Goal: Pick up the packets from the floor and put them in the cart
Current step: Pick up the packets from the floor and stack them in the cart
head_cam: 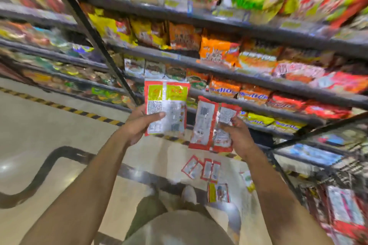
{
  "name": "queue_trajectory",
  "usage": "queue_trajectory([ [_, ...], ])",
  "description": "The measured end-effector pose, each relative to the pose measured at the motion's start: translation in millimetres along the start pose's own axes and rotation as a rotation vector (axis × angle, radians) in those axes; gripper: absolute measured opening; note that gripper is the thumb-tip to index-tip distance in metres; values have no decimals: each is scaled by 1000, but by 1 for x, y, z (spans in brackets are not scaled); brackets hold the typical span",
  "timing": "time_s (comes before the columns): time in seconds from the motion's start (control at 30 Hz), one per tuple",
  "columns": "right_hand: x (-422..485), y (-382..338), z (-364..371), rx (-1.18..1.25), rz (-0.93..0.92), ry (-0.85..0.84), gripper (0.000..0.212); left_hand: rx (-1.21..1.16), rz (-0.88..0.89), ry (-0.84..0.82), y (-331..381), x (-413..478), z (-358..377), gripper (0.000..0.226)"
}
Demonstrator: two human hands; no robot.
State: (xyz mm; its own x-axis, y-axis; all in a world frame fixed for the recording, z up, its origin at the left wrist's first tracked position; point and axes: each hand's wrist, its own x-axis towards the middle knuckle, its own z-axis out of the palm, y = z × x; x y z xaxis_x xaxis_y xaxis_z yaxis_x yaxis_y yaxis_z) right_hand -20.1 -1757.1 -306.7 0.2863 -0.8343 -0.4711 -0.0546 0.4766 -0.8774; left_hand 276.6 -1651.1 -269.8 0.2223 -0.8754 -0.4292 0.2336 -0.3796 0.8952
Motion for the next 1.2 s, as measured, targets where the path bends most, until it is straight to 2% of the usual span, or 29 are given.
queue_trajectory([
  [0.1,-31,-29,0,2,-76,-1,30,-22,51,-17,23,-30,3,45],
  [0.2,-64,-44,3,9,-168,21,29,-27,99,-41,39,-67,4,64],
  [0.23,-78,-47,4,17,-201,34,30,-20,115,-53,42,-80,4,62],
  [0.33,-122,-49,5,52,-265,76,32,-22,158,-86,48,-115,3,31],
  [0.6,-280,-20,-10,127,-419,272,29,24,197,-270,34,-209,25,35],
  [0.8,-416,20,-75,177,-466,454,45,45,184,-477,5,-269,101,40],
  [0.9,-483,33,-108,155,-495,558,76,62,186,-571,-8,-299,153,39],
  [0.93,-502,42,-122,173,-508,582,79,67,185,-603,-13,-311,171,38],
  [1.0,-541,56,-147,184,-510,627,75,75,174,-655,-26,-333,207,37],
  [1.1,-598,77,-192,177,-527,709,51,109,168,-708,-45,-367,264,39],
  [1.13,-617,85,-208,184,-523,735,52,117,168,-725,-53,-380,284,39],
  [1.2,-655,100,-239,173,-526,763,80,133,170,-761,-70,-405,325,39],
])
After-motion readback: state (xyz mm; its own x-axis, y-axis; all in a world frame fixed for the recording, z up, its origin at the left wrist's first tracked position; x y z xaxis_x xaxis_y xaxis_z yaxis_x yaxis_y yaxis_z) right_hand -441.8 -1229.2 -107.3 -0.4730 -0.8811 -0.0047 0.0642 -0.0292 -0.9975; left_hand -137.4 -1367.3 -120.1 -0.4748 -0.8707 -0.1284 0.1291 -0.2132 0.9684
